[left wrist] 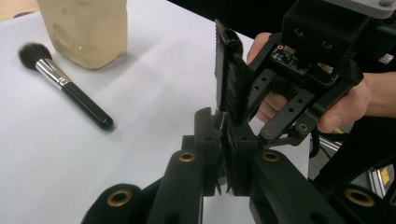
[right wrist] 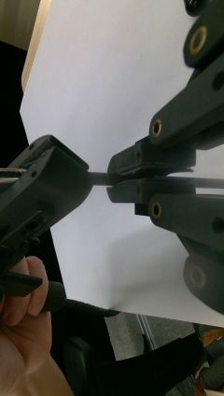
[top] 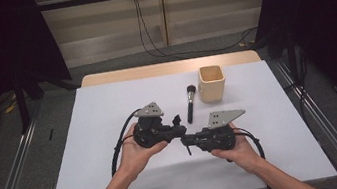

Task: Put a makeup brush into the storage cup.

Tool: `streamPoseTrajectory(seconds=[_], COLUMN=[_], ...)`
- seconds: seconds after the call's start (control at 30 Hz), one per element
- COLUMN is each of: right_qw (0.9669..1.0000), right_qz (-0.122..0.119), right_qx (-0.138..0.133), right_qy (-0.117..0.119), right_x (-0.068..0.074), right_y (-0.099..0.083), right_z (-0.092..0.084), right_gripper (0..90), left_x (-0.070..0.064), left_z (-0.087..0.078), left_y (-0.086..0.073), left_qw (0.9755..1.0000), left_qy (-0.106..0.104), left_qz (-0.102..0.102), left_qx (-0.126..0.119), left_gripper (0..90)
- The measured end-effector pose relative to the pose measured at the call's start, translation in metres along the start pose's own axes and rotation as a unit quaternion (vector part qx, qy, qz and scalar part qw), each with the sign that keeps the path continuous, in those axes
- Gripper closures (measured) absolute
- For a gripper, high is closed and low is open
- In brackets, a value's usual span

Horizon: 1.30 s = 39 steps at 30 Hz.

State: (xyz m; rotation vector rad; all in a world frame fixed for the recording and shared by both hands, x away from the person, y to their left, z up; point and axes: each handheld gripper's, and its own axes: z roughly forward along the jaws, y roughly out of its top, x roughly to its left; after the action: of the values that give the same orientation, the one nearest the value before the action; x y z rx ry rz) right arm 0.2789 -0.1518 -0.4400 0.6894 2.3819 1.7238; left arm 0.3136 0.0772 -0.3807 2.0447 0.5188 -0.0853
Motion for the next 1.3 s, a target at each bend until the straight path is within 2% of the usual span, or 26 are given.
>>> streamPoseTrajectory(seconds=[0.13,0.3,0.5,0.57,0.7,0.83,0.9,1.07,1.2,1.3], right_qw=[1.0,1.0,0.9999,0.9999,0.9999,0.9998,0.9998,0.9997,0.9996,0.9994], right_qz=[0.003,0.006,0.004,0.005,0.005,0.005,0.006,0.007,0.009,0.01], right_qx=[-0.002,-0.003,-0.006,-0.006,-0.006,-0.007,-0.007,-0.011,-0.013,-0.015], right_qy=[-0.004,-0.007,-0.008,-0.011,-0.014,-0.015,-0.016,-0.021,-0.025,-0.028], right_x=[-0.001,-0.003,-0.004,-0.005,-0.007,-0.007,-0.007,-0.008,-0.008,-0.009], right_y=[0.001,0.001,0.001,0.001,0.001,0.0,0.001,0.002,0.002,0.002], right_z=[-0.002,-0.003,-0.005,-0.007,-0.009,-0.01,-0.011,-0.014,-0.017,-0.018], right_gripper=[85.8,85.9,85.9,85.9,85.9,86.0,85.9,85.9,85.9,85.9], left_x=[-0.001,-0.001,-0.002,-0.002,-0.002,-0.001,-0.001,0.0,0.003,0.004], left_z=[0.001,0.003,0.002,0.001,-0.001,-0.004,-0.006,-0.01,-0.015,-0.021], left_y=[0.0,-0.001,-0.002,-0.002,-0.003,-0.004,-0.006,-0.009,-0.013,-0.016], left_qw=[0.9999,0.9997,0.9992,0.9989,0.9984,0.9977,0.9963,0.9942,0.9915,0.9902], left_qy=[0.008,0.021,0.031,0.036,0.045,0.056,0.072,0.09,0.107,0.111], left_qz=[0.002,0.001,0.011,0.011,0.008,0.002,0.002,-0.007,-0.006,-0.005], left_qx=[-0.008,-0.012,-0.023,-0.026,-0.032,-0.036,-0.046,-0.058,-0.073,-0.084], left_gripper=[83.9,75.4,61.5,54.5,48.1,36.1,33.3,14.9,7.0,5.0])
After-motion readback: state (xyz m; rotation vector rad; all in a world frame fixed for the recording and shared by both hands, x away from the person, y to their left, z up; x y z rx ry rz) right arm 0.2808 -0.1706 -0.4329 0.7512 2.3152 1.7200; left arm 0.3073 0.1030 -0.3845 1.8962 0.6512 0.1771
